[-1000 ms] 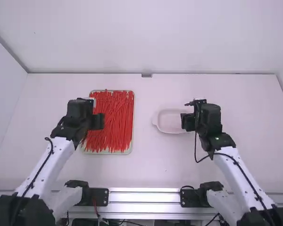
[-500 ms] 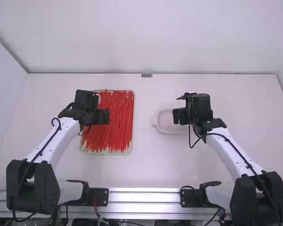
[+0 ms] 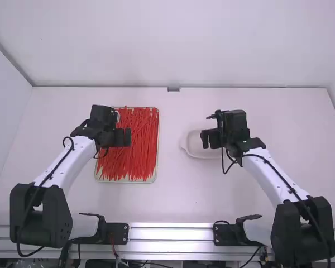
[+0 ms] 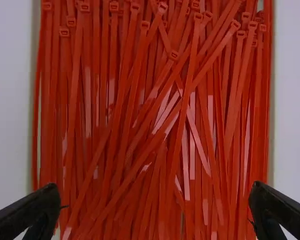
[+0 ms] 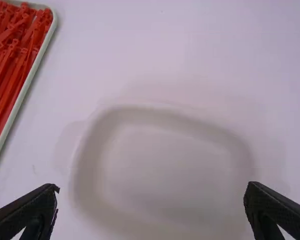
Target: Fasten the cable tie
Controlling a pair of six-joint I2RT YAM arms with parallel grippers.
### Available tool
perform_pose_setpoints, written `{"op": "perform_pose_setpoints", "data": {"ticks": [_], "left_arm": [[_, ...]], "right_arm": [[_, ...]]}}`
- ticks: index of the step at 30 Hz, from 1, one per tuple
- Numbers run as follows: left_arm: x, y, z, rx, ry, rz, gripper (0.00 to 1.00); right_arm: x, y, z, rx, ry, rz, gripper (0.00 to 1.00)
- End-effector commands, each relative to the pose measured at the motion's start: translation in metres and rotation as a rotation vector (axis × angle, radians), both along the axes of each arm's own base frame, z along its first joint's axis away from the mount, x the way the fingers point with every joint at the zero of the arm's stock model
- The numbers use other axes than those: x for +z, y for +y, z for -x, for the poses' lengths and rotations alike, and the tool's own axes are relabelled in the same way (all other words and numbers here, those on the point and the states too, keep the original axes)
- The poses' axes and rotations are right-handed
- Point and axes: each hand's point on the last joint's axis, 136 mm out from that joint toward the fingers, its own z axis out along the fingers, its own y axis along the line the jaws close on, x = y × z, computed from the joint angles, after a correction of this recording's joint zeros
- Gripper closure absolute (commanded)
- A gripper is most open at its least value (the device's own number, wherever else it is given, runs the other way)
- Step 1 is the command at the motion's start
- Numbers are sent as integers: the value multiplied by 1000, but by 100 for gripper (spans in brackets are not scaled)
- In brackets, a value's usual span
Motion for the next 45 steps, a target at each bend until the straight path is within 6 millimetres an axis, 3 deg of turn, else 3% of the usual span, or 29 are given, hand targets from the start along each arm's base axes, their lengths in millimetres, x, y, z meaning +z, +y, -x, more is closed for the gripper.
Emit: {"op": "perform_pose_setpoints", "data": {"ticks": [1,10,29,41,45], "left_arm": [[7,-6,-6,-9,-12,19,1],[9,-15,-7,-24,-16,74,1],[15,-12,-17,-94,-74,19,1],[40,-15,-25,-115,-97,10,1],[48,-14,-24,-115,-89,8,1]], "right_arm": [[15,9,-7,21,-27,-31,0],[15,8,-9,19,-34,-29,0],[17,9,-11,42,-55,-10,0],[15,9,-8,39,-40,-15,0],[19,21,-5,88,-37,-68,1]]}}
